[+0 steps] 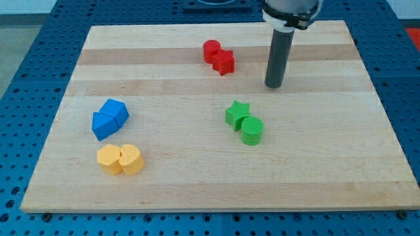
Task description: Push the red star to the bottom center
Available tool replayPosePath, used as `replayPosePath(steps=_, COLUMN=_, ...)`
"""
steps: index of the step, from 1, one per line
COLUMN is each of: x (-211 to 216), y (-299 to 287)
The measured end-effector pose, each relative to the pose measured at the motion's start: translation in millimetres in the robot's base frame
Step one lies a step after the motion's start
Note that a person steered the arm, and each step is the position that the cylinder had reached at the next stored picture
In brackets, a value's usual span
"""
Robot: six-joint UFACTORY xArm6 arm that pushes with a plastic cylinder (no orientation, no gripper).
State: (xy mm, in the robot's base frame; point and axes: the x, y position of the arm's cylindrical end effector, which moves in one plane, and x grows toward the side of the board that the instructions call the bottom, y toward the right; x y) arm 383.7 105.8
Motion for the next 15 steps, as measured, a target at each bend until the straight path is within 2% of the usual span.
replayPosePath(steps=3, x=-69, y=-4)
replayPosePath(steps=4, x=-95, y=-26)
replayPosePath(steps=5, x=-103, y=-29)
replayPosePath(steps=9, x=-106, y=-87)
replayPosePath(steps=13, x=-123, y=-94)
replayPosePath(steps=15, x=-63, y=-101)
